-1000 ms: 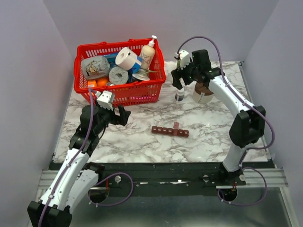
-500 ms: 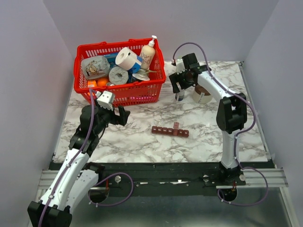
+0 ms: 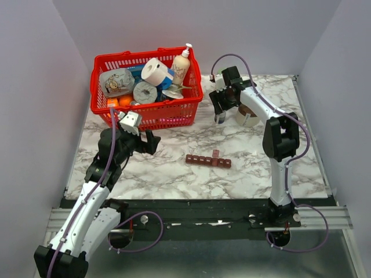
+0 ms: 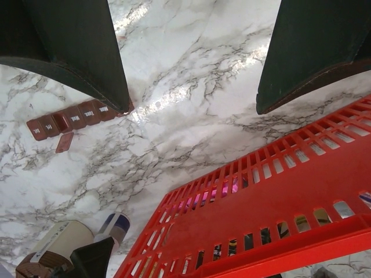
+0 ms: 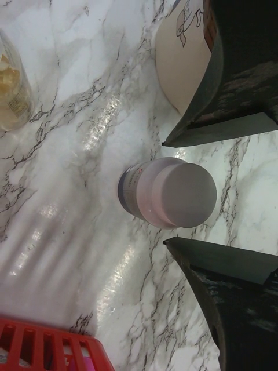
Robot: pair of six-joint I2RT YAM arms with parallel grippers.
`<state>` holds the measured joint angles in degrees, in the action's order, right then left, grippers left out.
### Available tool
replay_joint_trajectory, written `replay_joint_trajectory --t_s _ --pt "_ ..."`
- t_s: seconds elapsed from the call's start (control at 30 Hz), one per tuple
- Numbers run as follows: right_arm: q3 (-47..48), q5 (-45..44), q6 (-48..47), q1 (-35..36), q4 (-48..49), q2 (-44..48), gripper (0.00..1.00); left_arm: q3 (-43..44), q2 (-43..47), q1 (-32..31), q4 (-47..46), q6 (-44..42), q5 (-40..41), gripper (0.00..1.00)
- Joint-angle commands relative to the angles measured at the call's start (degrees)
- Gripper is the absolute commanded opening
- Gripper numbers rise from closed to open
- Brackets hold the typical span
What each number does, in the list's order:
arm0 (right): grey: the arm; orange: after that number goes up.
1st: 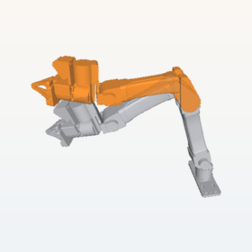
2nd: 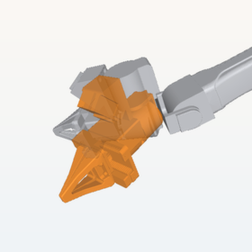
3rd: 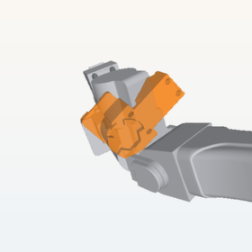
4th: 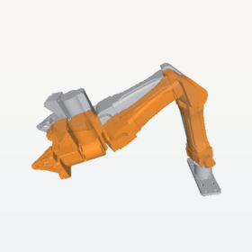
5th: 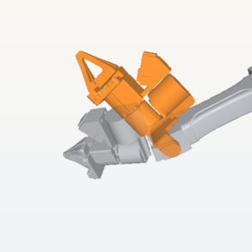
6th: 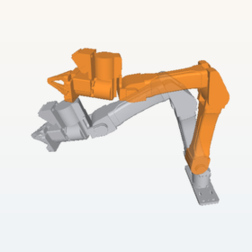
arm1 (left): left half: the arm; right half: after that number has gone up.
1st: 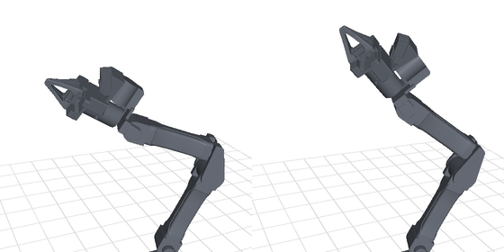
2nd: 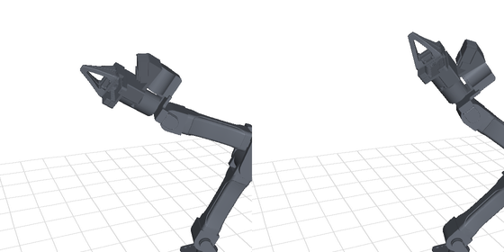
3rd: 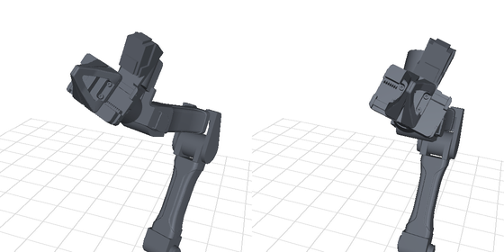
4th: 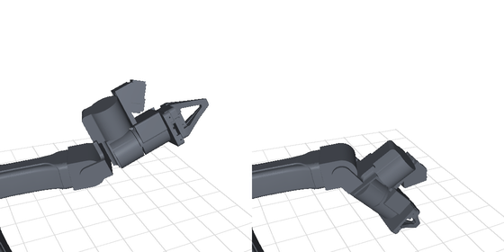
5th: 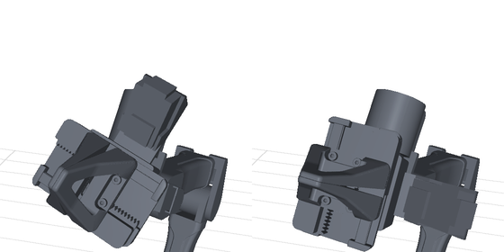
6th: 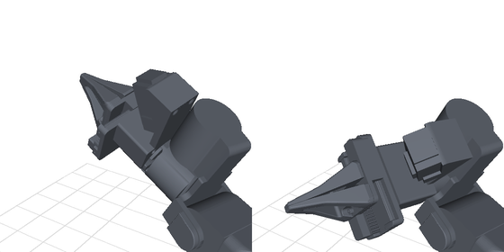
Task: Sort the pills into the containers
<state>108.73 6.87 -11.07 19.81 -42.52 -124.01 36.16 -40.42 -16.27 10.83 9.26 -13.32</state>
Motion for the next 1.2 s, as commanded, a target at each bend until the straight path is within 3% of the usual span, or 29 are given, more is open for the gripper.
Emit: replay_joint_trajectory --t_s 0.0,0.03,0.17,0.27,0.4,0.53,0.6,0.77,0.93,1.03,1.17 --pt "2.0 -1.2 -0.7 0.0 -1.3 -1.9 0.63 -1.0 1.2 0.3 -2.7 0.1 -6.0 0.99" --pt "2.0 -1.0 -0.8 0.0 -1.5 -1.9 0.58 -1.4 1.5 0.5 -3.8 0.2 -6.9 0.99" --pt "1.3 -0.1 -1.4 0.0 -1.6 -1.2 0.56 -2.8 1.8 0.4 -6.4 0.6 -11.8 0.99" --pt "0.6 1.0 -2.5 0.0 -2.0 0.6 0.39 -4.0 1.8 0.4 -9.0 1.2 -15.7 0.99" --pt "-4.6 5.1 -4.7 0.0 -0.5 9.6 0.29 -5.7 2.0 -1.2 -14.4 3.8 -18.6 0.99" --pt "-14.5 14.7 -9.0 0.0 0.5 23.2 0.27 -7.5 3.0 -8.7 -19.2 0.7 -14.2 0.99" --pt "-20.7 23.8 -12.0 0.0 -0.2 30.4 0.27 -8.6 3.4 -15.2 -21.5 -4.3 -12.4 0.99" --pt "-31.5 43.4 -16.0 0.8 -3.4 40.6 0.23 -11.5 1.6 -24.4 -32.5 -17.4 -8.7 0.99" --pt "-40.3 47.3 -14.1 4.0 2.2 48.9 0.23 -8.7 -6.8 -31.9 -37.5 -26.3 -2.3 0.99" --pt "-40.5 51.2 -11.3 4.0 3.8 50.1 0.22 -6.9 -11.9 -37.7 -40.3 -29.3 3.9 0.99" --pt "-41.4 55.0 -6.9 4.0 7.1 50.2 0.21 -5.7 -16.6 -41.5 -42.9 -28.8 7.7 0.99"
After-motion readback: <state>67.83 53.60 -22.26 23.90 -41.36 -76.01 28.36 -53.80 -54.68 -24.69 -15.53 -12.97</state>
